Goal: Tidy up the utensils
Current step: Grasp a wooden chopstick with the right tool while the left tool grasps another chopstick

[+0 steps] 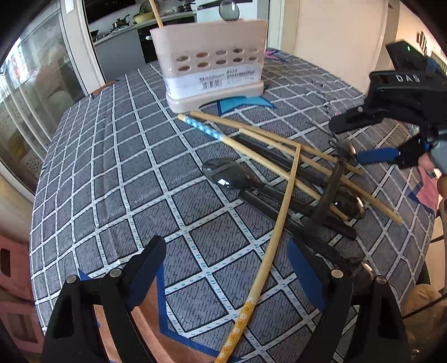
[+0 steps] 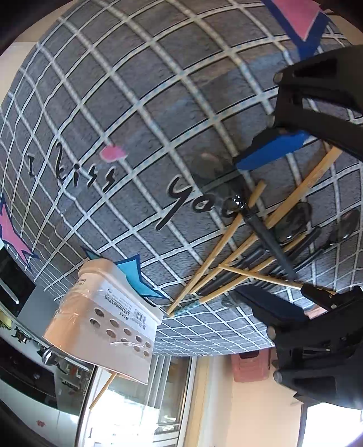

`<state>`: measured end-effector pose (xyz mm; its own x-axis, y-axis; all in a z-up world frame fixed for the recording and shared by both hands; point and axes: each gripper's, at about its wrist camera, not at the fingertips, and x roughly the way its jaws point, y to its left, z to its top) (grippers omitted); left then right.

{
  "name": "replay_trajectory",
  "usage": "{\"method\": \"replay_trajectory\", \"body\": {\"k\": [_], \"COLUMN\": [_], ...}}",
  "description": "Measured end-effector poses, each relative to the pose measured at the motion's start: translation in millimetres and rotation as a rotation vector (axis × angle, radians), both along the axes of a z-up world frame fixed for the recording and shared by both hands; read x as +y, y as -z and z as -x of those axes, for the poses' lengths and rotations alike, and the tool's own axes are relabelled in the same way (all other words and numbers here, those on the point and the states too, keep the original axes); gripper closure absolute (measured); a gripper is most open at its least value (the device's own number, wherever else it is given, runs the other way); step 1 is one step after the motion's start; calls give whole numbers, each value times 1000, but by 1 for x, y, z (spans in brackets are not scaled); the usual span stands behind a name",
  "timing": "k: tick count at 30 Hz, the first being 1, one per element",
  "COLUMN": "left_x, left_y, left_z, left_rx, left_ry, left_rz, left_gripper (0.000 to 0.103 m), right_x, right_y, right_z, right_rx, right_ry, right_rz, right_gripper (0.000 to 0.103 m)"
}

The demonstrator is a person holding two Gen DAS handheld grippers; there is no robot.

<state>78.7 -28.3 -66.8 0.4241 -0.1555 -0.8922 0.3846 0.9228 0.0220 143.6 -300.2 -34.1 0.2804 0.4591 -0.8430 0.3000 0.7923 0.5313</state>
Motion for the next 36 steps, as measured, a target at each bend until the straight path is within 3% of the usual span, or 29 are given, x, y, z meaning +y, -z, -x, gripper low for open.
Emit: {"method": "replay_trajectory", "body": {"k": [4, 7, 11, 13, 14, 16, 23, 28, 34, 36], "left_x": [-2, -5, -11, -15, -16, -19, -26, -21, -2, -3], "left_y": [6, 9, 8, 8, 7, 8, 9, 1, -11, -15], "left_z": [-3, -4, -7, -12, -13, -16, -17, -23, -21, -23], "left_rx": [39, 42, 46, 49, 52, 61, 76, 77, 75, 78], "left_ry": [4, 13, 36, 48, 53, 66, 74, 72, 89, 94], "left_rz": [5, 12, 10, 7, 6, 9, 7, 7, 8, 6], "left_gripper": [1, 7, 8, 8, 8, 12, 12, 12, 12, 12], "right_x": [11, 22, 51, 68, 77, 89, 126, 147, 164, 162], "right_y": [-1, -8, -22, -19, -16, -10, -13, -5, -5, -7], "right_z": [-14, -23, -40, -50, -56, -65, -94, -104, -101, -102], "right_rx": [-12, -31, -117, -134, -135, -140, -212, -219, -221, -214], "right_ry": [-58, -132, -319, -416, -461, -525, -622, -692, -750, -736], "right_rz": [55, 181, 351, 388, 403, 409, 364, 447, 542, 530], "right_gripper": [30, 30, 34, 43, 51, 59, 63, 73, 74, 84]}}
